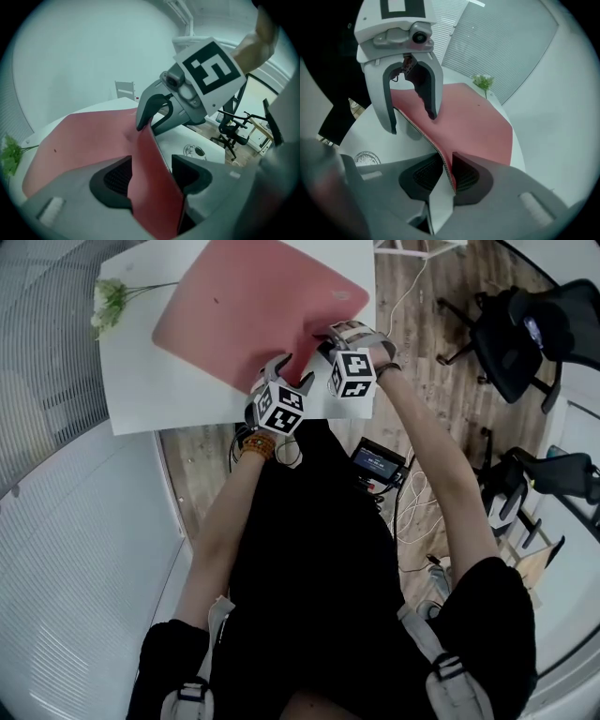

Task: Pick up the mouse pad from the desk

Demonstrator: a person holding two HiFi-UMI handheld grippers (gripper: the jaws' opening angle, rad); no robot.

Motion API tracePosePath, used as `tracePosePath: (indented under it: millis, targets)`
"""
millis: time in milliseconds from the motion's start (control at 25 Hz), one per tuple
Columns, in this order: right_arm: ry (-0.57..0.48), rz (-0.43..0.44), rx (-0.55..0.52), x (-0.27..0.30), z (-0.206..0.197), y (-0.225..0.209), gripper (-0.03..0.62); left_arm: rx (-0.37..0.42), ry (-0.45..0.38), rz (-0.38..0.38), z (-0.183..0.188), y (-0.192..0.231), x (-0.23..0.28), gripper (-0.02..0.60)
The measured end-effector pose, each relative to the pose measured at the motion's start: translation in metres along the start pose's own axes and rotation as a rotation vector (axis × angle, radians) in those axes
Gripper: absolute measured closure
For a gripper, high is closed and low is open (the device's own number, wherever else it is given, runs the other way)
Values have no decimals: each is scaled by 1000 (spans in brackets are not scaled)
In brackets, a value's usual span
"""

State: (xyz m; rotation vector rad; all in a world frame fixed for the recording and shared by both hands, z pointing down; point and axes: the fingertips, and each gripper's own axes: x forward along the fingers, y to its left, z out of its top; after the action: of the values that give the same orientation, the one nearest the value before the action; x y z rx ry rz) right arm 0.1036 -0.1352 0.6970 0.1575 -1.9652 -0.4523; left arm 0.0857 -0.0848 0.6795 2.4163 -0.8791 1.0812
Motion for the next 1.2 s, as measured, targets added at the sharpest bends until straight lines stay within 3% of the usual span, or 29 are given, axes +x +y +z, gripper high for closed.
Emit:
tracePosePath:
  millis: [240,440,680,1000,1200]
  targets:
    - [9,33,-64,-2,7,-2,513,2,11,77,-3,10,7,322]
    - [18,62,-119,2,5,3,491,-53,22,101,-9,30,3,397]
    - [32,97,-151,9,12,-2,462,-81,58,16,-14,31,8,404]
    - [133,208,-265,18,-10,15,483,-21,130,-107,-16,1,23,538]
    - [150,202,-248,22,-12,17,516,-57,111,-123,-16,2,23,551]
